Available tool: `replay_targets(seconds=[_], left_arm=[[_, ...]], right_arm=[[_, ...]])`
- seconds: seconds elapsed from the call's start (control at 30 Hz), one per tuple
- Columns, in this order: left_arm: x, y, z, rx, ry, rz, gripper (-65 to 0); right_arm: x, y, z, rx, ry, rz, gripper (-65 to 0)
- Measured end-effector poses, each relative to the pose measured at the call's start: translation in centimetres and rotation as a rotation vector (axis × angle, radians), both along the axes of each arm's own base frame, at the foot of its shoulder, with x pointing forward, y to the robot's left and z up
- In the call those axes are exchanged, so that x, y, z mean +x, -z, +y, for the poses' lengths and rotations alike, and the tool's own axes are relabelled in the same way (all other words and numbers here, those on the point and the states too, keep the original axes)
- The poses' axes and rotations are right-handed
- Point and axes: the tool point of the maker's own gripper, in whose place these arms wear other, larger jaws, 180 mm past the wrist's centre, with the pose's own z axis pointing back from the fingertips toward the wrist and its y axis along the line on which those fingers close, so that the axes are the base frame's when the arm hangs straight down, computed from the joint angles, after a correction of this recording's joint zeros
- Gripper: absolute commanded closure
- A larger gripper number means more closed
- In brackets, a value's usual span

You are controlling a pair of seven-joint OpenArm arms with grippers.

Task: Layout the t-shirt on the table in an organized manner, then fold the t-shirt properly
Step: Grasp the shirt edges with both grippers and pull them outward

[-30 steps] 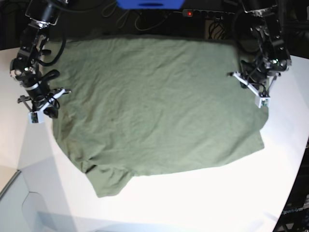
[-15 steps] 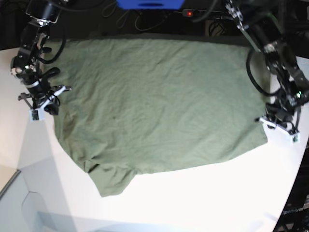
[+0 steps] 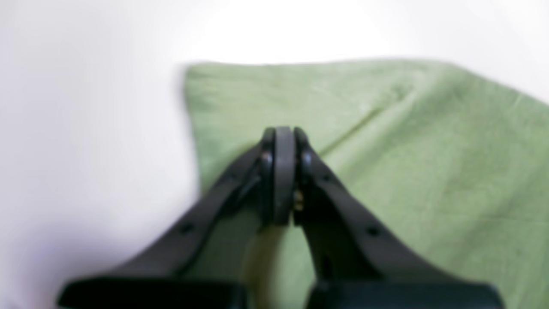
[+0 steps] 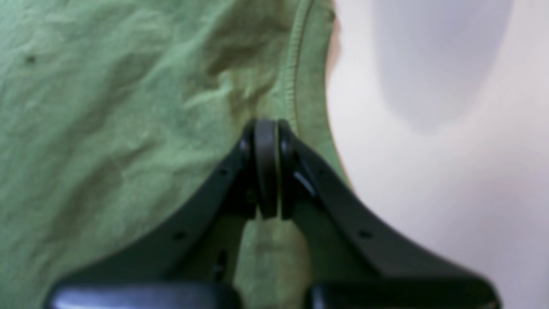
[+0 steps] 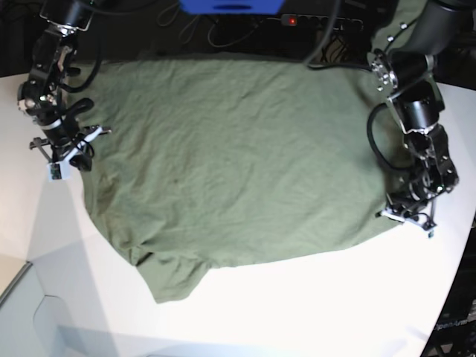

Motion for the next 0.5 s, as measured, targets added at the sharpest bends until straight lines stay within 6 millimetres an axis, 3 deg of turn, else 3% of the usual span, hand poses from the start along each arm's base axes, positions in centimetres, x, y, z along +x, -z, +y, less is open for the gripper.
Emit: replay_targets(seconds=[0.13, 0.37, 0.5], left_arm=[[0.5, 1.1, 0.2, 0.002, -0.007, -0.045, -0.1], [-0.2, 0.8, 5.4, 0.117, -0.025, -0.066, -0.1], [0.3, 0.0, 6.1, 0.174, -0.004, -0.044, -0.1]], right_arm=[[0.1, -0.1, -0.1, -0.001, 0.003, -0.004, 0.0], [0.1, -0.2, -0.3, -0.006, 0.002, -0.004, 0.0], [0.1, -0.1, -0.2, -0.004, 0.001, -0.002, 0.0]])
